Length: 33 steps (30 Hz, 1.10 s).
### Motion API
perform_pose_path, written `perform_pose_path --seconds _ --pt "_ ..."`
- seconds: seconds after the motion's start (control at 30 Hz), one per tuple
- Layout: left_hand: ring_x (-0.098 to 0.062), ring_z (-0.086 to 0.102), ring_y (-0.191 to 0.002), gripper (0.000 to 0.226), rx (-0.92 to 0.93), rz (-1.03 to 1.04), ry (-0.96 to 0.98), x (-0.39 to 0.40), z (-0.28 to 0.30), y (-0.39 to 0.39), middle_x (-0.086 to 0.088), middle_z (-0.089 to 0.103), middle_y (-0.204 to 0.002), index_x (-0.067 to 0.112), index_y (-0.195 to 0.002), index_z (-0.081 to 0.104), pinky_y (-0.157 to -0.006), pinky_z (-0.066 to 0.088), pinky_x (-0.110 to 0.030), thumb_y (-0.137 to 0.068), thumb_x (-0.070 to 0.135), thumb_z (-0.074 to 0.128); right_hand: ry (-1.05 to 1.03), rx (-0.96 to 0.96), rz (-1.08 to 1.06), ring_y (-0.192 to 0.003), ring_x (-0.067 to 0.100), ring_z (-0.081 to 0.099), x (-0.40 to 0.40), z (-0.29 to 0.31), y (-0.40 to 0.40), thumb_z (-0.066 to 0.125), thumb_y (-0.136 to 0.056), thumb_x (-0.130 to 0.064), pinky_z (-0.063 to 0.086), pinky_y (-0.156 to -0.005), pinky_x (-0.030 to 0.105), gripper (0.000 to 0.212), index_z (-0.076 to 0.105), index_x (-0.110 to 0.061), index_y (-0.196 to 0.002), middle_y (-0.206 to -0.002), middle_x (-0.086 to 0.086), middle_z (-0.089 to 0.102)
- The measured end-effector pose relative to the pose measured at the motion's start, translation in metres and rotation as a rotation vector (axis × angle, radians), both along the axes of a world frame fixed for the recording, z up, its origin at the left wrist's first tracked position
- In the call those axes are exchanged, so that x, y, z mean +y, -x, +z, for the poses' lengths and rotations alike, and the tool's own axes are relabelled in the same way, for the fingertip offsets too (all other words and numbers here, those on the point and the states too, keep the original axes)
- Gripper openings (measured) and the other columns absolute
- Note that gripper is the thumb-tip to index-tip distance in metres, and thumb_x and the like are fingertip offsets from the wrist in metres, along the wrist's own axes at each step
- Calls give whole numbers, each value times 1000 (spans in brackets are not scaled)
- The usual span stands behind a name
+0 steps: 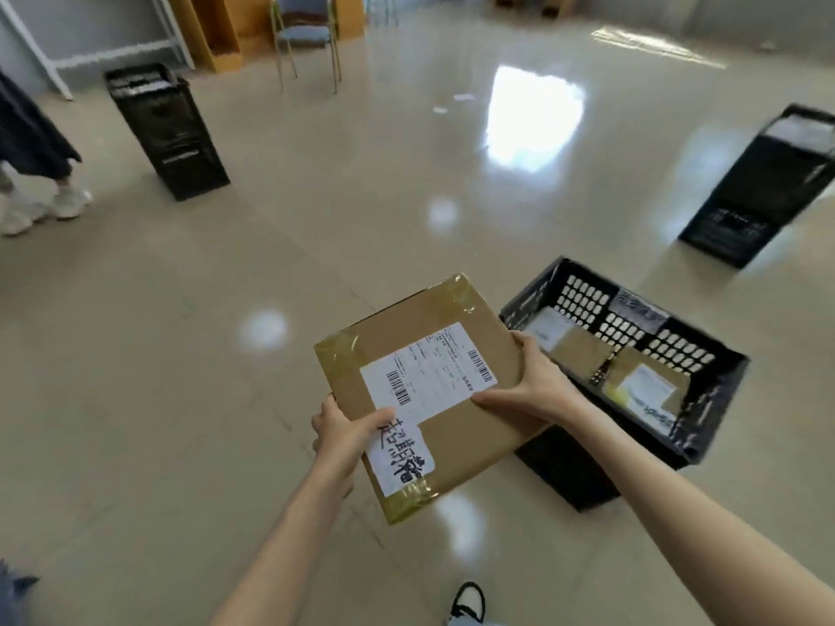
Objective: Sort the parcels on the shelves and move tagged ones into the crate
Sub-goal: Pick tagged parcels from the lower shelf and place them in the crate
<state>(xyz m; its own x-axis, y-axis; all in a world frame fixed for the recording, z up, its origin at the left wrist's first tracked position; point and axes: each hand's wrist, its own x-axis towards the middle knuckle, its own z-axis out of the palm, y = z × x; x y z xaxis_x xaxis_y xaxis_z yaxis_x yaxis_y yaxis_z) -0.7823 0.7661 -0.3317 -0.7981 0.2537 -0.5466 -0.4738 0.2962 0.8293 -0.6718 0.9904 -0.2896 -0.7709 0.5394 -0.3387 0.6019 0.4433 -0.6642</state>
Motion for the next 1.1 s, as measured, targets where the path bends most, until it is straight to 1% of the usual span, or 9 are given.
perform_pose_path --seconds 0.1,0.17,0.33,0.53,0.6,0.67,0.8,0.9,1.1 --pt "-29 60 -105 66 -58 -89 -41 98 -3 -7 -13 49 -130 13 -120 41 -76 54 -39 -68 17 81 -50 -66 -124 -116 29 51 83 1 -28 82 -56 -56 43 -99 49 111 18 -28 -142 -133 7 49" --pt "-26 60 -100 61 -74 -140 -62 150 -1 -10 -11 47 -129 18 -115 38 -59 49 -30 -70 17 79 -50 -77 -195 -115 30 51 127 -2 -39 82 -56 -55 42 -99 51 111 18 -29 -142 -131 8 50" --pt "-25 62 -97 75 -98 -251 -17 251 -7 6 -8 48 -130 20 -129 31 -54 42 -28 -71 20 78 -26 -82 -293 -117 29 48 213 -19 -40 84 -57 -50 41 -99 51 110 18 -28 -142 -134 5 48" --pt "-26 63 -96 86 -186 -349 73 359 -41 35 -9 49 -131 18 -138 21 -60 51 -36 -72 19 77 -41 -151 -317 -118 27 47 319 -50 -17 84 -58 -47 40 -100 45 109 18 -28 -142 -136 6 45" --pt "-26 63 -98 90 -234 -373 111 395 -55 44 -8 51 -130 19 -140 18 -71 55 -43 -72 21 77 -56 -190 -343 -118 28 44 355 -60 -9 84 -59 -46 39 -98 42 106 19 -30 -141 -134 7 46" --pt "-26 62 -102 96 -296 -391 144 429 -70 50 -8 52 -130 19 -143 12 -86 52 -51 -72 22 77 -52 -230 -354 -117 29 44 389 -74 -1 84 -59 -45 39 -99 44 105 20 -30 -140 -134 7 47" --pt "-28 60 -104 107 -382 -354 200 491 -109 58 -10 51 -131 23 -145 -1 -90 48 -54 -72 24 77 -5 -280 -338 -122 29 43 448 -117 16 84 -58 -46 36 -102 51 106 19 -30 -140 -136 4 44" --pt "-29 50 -118 122 -412 -320 286 523 -138 56 -10 35 -145 30 -144 -18 -90 46 -49 -69 29 78 -1 -316 -309 -122 29 42 477 -151 26 85 -56 -46 34 -103 51 107 19 -30 -139 -135 4 45" --pt "-29 38 -130 136 -512 -175 349 559 -205 49 -11 8 -156 34 -138 -32 -100 38 -54 -63 33 82 -30 -336 -188 -124 29 41 514 -232 58 85 -53 -50 33 -105 51 112 19 -28 -140 -138 6 42"
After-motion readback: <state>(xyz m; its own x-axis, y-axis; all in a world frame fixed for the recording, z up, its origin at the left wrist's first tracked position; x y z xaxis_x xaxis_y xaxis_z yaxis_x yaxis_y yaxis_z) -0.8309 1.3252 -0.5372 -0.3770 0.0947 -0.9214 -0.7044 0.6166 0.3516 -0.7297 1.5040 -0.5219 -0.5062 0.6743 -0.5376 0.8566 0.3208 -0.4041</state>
